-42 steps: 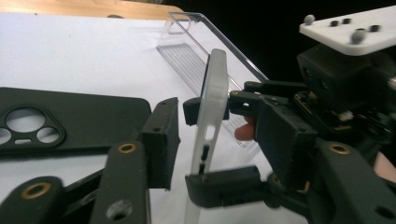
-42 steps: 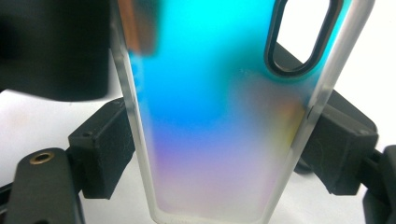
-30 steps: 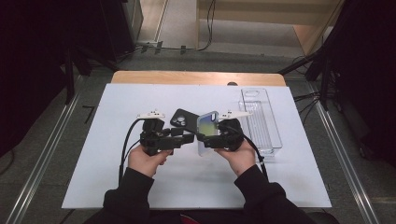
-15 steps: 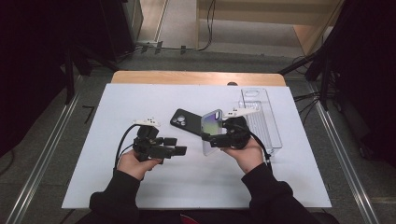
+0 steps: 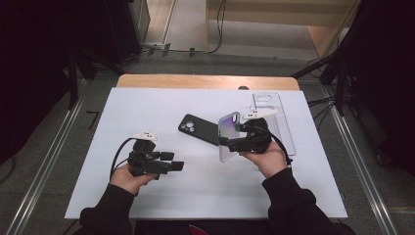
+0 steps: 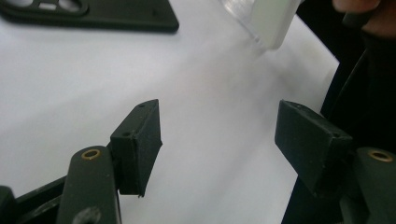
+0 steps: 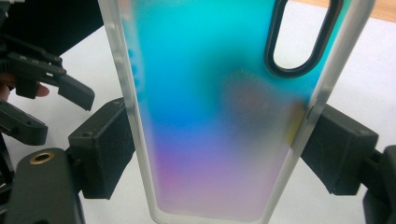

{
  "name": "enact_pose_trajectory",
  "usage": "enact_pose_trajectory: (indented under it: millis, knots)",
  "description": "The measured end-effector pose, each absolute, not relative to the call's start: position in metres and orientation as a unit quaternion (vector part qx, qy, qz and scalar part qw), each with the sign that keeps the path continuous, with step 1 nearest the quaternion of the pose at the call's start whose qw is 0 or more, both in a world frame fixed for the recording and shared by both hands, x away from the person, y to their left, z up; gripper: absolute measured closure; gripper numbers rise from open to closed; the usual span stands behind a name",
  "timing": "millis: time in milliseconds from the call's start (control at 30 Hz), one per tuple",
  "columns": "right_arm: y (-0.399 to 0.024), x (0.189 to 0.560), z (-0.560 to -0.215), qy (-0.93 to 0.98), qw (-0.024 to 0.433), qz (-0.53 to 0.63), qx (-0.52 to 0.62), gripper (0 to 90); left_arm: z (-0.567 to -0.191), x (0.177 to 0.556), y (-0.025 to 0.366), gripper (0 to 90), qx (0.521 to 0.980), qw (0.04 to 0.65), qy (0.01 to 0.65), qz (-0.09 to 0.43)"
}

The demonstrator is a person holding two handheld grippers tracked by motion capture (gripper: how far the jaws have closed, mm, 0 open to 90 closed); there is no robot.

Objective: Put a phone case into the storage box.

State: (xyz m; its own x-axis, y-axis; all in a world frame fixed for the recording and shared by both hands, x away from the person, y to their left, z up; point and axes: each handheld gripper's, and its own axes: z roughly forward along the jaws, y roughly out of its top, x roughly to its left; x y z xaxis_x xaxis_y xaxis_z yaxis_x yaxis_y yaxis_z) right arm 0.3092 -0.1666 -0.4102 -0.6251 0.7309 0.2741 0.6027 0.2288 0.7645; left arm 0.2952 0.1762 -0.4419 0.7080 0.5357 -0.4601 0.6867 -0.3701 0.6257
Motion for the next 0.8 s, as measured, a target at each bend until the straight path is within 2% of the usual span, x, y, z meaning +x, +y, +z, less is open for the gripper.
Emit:
enact_pose_trajectory:
  millis: [500, 800]
  knots:
    - [-0.193, 0.313, -0.392, 0.766, 0.085, 0.456, 0.445, 15.4, -0.454, 0.288, 0.195, 31.2, 0.82, 0.411, 0.387, -0.096]
    - [-0.217, 0.318, -0.378, 0.746, 0.111, 0.462, 0.466, 15.4, -0.454, 0.287, 0.201, 31.2, 0.815, 0.412, 0.4, -0.079]
